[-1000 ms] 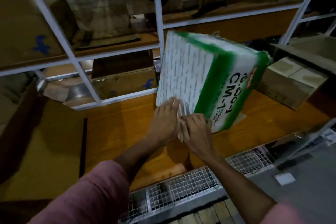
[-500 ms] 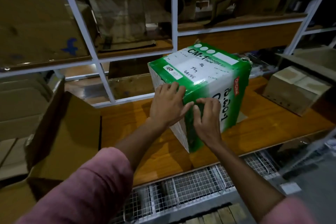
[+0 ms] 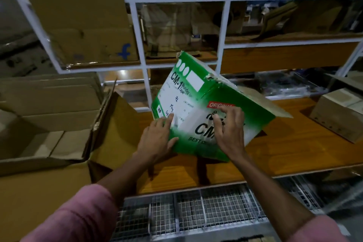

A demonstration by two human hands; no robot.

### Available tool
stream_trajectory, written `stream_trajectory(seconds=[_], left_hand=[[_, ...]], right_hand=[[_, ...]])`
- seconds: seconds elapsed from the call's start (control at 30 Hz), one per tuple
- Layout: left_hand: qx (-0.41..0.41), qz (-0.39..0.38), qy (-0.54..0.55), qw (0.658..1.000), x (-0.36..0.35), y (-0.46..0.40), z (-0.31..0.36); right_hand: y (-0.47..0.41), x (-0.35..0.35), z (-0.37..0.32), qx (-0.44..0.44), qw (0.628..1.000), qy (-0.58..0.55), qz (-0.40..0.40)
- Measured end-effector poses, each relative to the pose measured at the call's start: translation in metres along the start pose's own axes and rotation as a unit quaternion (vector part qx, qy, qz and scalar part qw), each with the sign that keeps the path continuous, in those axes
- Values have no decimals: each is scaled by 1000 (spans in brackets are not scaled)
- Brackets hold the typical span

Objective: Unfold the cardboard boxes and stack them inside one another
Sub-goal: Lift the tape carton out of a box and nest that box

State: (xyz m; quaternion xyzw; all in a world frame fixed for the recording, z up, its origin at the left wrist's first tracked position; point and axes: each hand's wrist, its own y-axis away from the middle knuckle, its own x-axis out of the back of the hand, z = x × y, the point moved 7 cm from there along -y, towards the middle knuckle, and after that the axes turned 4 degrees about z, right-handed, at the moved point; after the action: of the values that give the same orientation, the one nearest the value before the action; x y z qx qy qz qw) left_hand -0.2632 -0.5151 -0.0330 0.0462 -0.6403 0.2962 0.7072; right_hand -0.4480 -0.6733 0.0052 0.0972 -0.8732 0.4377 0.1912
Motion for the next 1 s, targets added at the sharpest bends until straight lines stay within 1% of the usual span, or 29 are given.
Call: stream_trajectory(seconds=[0.03,0.1,0.17,0.2,0.23,0.3,0.33,0.37,0.4,0.43,0.53,0.6,0.7,0.87,0.97,1.0], left_hand=[[-2,25,25,999,7,2,1],[-31,86,66,994,23,3,13],[-36,121,75,989,36,0,23],[-12,117,71,991,37,-1,20],[28,97,64,993,35,-1,12],[103,24,51,993,21,4,-15],[111,-14,33,993,12,8,-26],[102,-44,8,994,6,10,-33],[90,-58,-15,994,3,10,-35],[87,-57,-26,994,4,8,-36],[122,-32,-26,992,15,-5,-28],[131,-28,-29,991,16,-15,-23],[141,-33,-1,989,6,-28,-22],[100,-17,-30,994,-11,-42,-17],[85,-12,-28,996,-17,-60,-9],[81,-10,-27,996,-19,-68,-4]], right_hand=[[1,-1,-5,2,1000,1,-2],[2,-2,-15,9,1000,1,-7],[4,-1,-26,23,1000,0,-13],[5,-1,-31,31,999,-1,-16],[5,-1,-36,37,999,-1,-20],[5,-4,-42,40,999,-3,-36],[5,-5,-43,37,998,-3,-48],[4,-7,-44,31,998,0,-61],[4,-10,-42,21,997,4,-74],[3,-12,-40,12,996,6,-87],[-3,-20,-30,7,992,21,-127],[-12,-26,-18,0,987,29,-156],[-28,-33,9,-38,980,36,-191],[-59,-38,76,-76,964,111,-230],[-82,-36,120,-113,946,202,-227],[-89,-36,135,-138,942,207,-226]])
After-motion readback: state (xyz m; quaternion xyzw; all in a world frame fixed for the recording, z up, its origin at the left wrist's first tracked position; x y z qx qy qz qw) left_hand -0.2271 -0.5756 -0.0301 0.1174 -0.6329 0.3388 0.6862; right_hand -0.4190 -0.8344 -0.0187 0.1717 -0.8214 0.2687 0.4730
